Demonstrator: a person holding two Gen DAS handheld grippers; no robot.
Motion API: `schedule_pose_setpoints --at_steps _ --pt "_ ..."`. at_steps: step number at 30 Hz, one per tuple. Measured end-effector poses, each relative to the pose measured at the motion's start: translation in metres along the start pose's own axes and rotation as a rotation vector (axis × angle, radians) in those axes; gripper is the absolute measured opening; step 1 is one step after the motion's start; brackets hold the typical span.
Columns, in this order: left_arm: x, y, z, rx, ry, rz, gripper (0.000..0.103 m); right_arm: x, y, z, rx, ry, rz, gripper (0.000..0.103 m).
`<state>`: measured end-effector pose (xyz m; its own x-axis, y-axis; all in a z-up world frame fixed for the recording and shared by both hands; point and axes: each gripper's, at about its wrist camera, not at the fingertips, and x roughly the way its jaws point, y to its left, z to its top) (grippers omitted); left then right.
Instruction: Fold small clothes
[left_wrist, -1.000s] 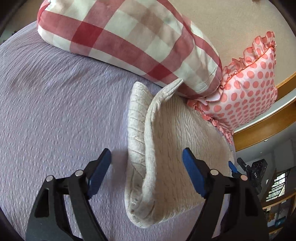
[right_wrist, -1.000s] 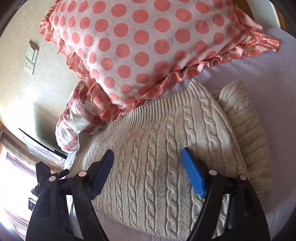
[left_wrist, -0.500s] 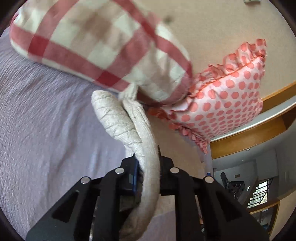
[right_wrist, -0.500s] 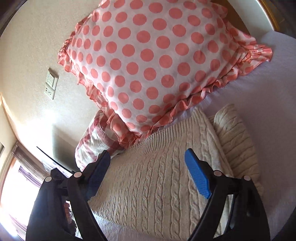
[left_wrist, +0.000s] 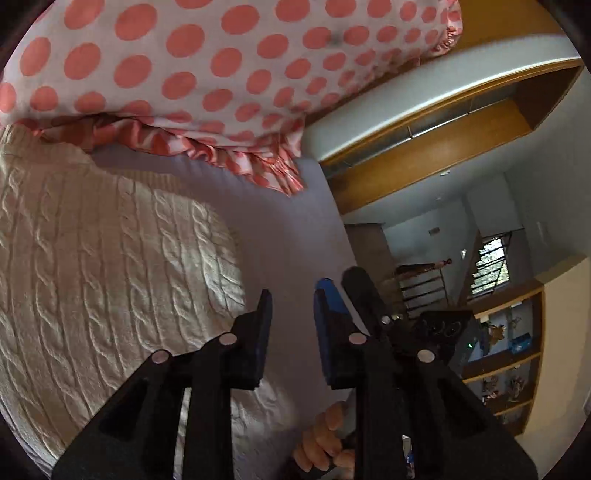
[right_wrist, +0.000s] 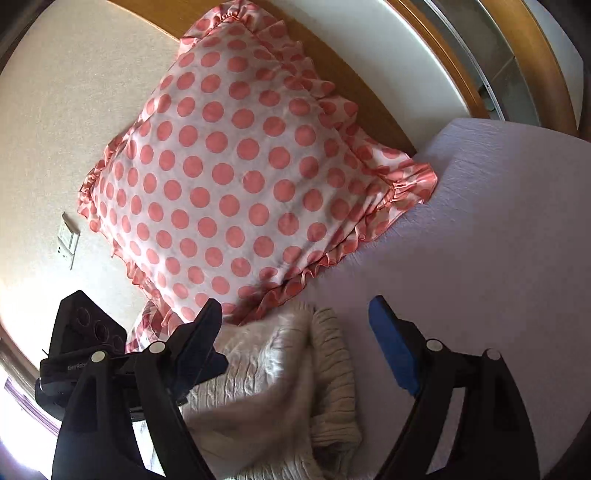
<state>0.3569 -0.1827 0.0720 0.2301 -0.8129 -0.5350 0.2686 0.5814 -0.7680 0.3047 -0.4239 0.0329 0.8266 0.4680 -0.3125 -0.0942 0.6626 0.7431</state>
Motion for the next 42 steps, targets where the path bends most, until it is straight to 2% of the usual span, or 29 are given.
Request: schedule_pose_setpoints --at_steps 1,3,4,5,7,11,13,15,17,20,21,22,24,28,30,31,32,33,34,36,38,40,42 --pt "-0.012 -0.005 -0.004 0.037 -0.023 -0.003 0.027 0.003 0.003 0.000 -0.010 0.019 0.016 0.081" --pt "-0.048 -0.009 -0.013 0.100 -0.096 0.038 0.050 0.010 0.011 -0.002 -0.051 0.080 0.047 0.077" --pt "-0.068 -0.007 -0.019 0.124 -0.127 0.066 0.053 0.013 0.017 -0.004 -0.082 0.110 0.048 0.072" --pt "-0.085 -0.005 -0.026 0.152 -0.146 0.114 0.054 0.018 0.024 -0.005 -0.110 0.142 0.059 0.072" --pt "-0.112 0.004 -0.042 0.200 -0.170 0.218 0.055 0.032 0.036 -0.010 -0.154 0.218 0.067 0.062" --pt "-0.142 0.043 -0.061 0.199 -0.162 0.329 0.059 0.070 0.049 -0.037 -0.224 0.356 -0.077 0.054" --pt "-0.144 0.062 -0.061 0.168 -0.154 0.346 0.061 0.086 0.049 -0.048 -0.261 0.386 -0.145 0.015" --pt "-0.143 0.082 -0.060 0.122 -0.143 0.348 0.062 0.086 0.047 -0.046 -0.272 0.331 -0.199 0.013" --pt "-0.138 0.097 -0.059 0.093 -0.131 0.349 0.062 0.086 0.037 -0.039 -0.219 0.298 -0.259 0.012" --pt "-0.127 0.117 -0.051 0.025 -0.108 0.304 0.067 0.082 0.030 -0.038 -0.190 0.321 -0.245 0.018" --pt "-0.123 0.123 -0.049 0.001 -0.107 0.273 0.069 0.074 0.029 -0.039 -0.174 0.317 -0.241 0.031" --pt "-0.120 0.128 -0.048 -0.020 -0.106 0.254 0.071 0.064 0.027 -0.040 -0.150 0.314 -0.241 0.059" --pt "-0.111 0.134 -0.044 -0.043 -0.095 0.236 0.075 0.048 0.020 -0.041 -0.108 0.306 -0.203 0.087" --pt "-0.089 0.140 -0.040 -0.075 -0.060 0.215 0.080 0.047 0.006 -0.052 -0.031 0.407 -0.155 0.088" --pt "-0.083 0.134 -0.039 -0.064 -0.074 0.222 0.086 0.054 0.003 -0.059 -0.012 0.443 -0.154 0.088" --pt "-0.081 0.130 -0.039 -0.054 -0.077 0.234 0.086 0.056 0.002 -0.062 -0.001 0.457 -0.150 0.084" --pt "-0.079 0.129 -0.039 -0.049 -0.078 0.245 0.086 0.057 0.002 -0.067 0.001 0.457 -0.132 0.079" --pt "-0.078 0.127 -0.040 -0.042 -0.084 0.268 0.075 0.057 0.004 -0.070 -0.013 0.439 -0.130 0.063" --pt "-0.079 0.127 -0.040 -0.036 -0.085 0.288 0.069 0.057 0.005 -0.074 -0.014 0.426 -0.106 0.048" --pt "-0.090 0.131 -0.042 -0.038 -0.097 0.273 0.045 0.055 0.008 -0.079 -0.001 0.416 -0.064 0.039" --pt "-0.111 0.132 -0.046 -0.014 -0.100 0.265 0.037 0.051 0.019 -0.085 -0.005 0.415 -0.013 0.035" --pt "-0.141 0.132 -0.055 0.027 -0.121 0.314 0.036 0.052 0.040 -0.097 -0.029 0.447 0.078 0.032" --pt "-0.178 0.133 -0.069 0.045 -0.148 0.346 0.036 0.058 0.070 -0.118 -0.094 0.489 0.123 0.031"
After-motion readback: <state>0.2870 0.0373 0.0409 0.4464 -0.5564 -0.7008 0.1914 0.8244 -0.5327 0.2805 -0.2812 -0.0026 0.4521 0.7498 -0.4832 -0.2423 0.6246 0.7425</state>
